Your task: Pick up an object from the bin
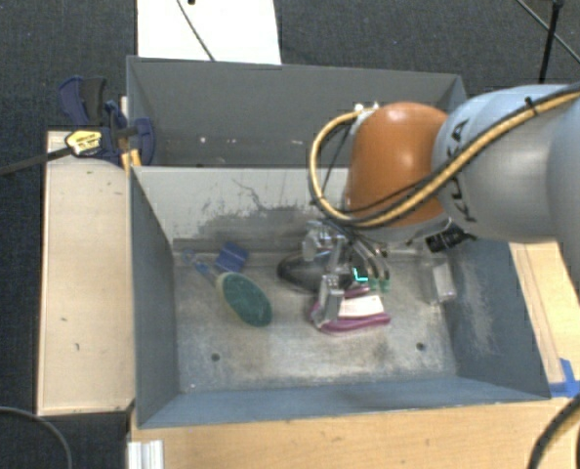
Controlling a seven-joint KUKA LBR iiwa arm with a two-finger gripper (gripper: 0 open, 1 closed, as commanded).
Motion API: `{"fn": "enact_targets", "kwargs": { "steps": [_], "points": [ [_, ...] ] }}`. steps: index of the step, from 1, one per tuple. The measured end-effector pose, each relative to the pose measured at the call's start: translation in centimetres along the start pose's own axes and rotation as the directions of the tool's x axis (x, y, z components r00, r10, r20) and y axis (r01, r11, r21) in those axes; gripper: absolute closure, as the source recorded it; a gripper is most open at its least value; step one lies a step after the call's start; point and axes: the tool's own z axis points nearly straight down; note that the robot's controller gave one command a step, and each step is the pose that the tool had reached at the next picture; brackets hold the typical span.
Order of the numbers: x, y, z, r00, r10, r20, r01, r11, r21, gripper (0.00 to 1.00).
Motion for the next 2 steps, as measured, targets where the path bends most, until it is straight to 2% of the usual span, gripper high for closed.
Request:
{"fn": "enact_targets", "kwargs": {
  "steps": [1,2],
  "points": [
    [-1.8,-1.1,6.7,0.987,0.158,0.004,-0.158,0.987,0.000,0.00],
    [-0.2,-1.1,3.4,0.959,0.284,0.008,-0.284,0.959,-0.003,0.00]
  ]
}}
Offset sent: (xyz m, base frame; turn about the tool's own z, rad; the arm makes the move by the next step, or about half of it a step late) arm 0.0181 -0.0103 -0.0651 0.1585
